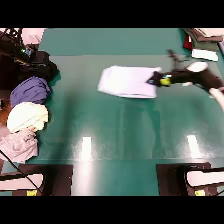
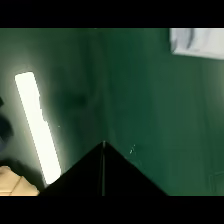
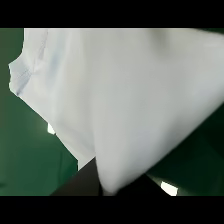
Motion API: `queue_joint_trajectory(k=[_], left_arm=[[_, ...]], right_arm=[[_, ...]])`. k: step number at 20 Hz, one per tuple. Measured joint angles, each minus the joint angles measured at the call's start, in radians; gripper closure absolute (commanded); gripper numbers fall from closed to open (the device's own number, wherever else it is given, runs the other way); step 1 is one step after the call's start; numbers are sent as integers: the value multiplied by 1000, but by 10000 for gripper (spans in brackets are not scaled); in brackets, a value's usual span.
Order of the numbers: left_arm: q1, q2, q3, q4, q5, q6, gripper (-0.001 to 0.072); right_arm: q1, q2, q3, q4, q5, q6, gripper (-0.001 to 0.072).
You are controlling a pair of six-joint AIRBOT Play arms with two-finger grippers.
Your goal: Fold the shirts.
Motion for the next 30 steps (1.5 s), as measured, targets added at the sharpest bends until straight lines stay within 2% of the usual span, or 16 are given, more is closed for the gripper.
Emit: queue_joint_trajectory(k=[8,11,15,16,18,19,20,21,24,26,28,30], left_arm=[[0,0,0,-29,17,-22,685],[0,0,0,-46,18,-26,686],[0,0,0,-55,18,-28,685],[0,0,0,-56,18,-28,685],[0,0,0,-57,17,-28,685],[0,0,0,-58,17,-28,685],[0,0,0,-58,16,-27,685],[0,0,0,-59,16,-24,685],[0,0,0,-60,14,-10,685],[0,0,0,-60,14,-2,685],[0,0,0,-60,17,2,684],[0,0,0,-60,18,4,685]], right_arm=[[-609,309,-307,-33,-125,16,699],[-742,349,-359,-60,-129,21,699],[-812,367,-381,-177,-81,71,689],[-821,369,-381,-217,-60,83,649],[-832,372,-370,-330,-2,103,501],[-837,372,-356,-406,33,106,365],[-839,373,-338,-485,69,111,296],[-841,373,-315,-568,108,114,262],[-844,373,-231,-767,211,130,255],[-844,373,-162,-811,262,165,263],[-823,373,-95,-747,299,185,263],[-765,374,-40,-621,340,192,263]])
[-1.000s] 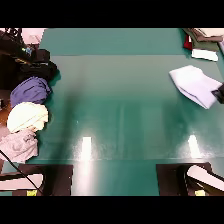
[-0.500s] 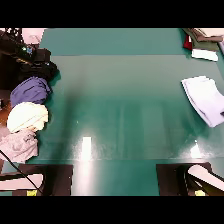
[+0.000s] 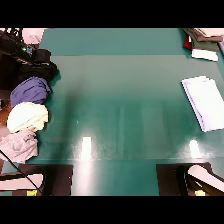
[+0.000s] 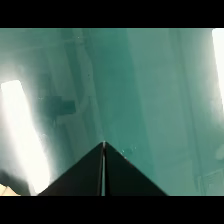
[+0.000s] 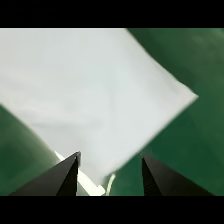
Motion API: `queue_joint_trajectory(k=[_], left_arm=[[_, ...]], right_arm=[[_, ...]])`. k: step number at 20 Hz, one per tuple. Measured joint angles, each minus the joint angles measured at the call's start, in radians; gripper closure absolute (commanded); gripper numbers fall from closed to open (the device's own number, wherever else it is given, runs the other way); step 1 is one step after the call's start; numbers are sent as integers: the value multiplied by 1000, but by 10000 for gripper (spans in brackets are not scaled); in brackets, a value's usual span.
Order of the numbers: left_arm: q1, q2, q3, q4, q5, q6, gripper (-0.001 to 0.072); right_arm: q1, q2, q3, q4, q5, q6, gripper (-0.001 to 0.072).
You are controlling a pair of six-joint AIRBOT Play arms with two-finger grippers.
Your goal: Fold the shirts.
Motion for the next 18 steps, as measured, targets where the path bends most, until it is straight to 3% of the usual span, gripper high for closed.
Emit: queue_joint_trajectory(k=[5,6,7,8,13,18], left_arm=[[0,0,0,0,17,2,685],[0,0,0,0,21,2,685],[0,0,0,0,24,1,685],[0,0,0,0,28,1,685],[0,0,0,0,50,-2,685],[0,0,0,0,59,-3,685]], right_arm=[[314,0,65,275,76,6,266],[388,0,69,300,81,6,315],[465,0,72,319,81,6,458],[535,0,75,333,79,6,671],[820,0,80,369,52,7,694],[943,0,80,376,35,7,695]])
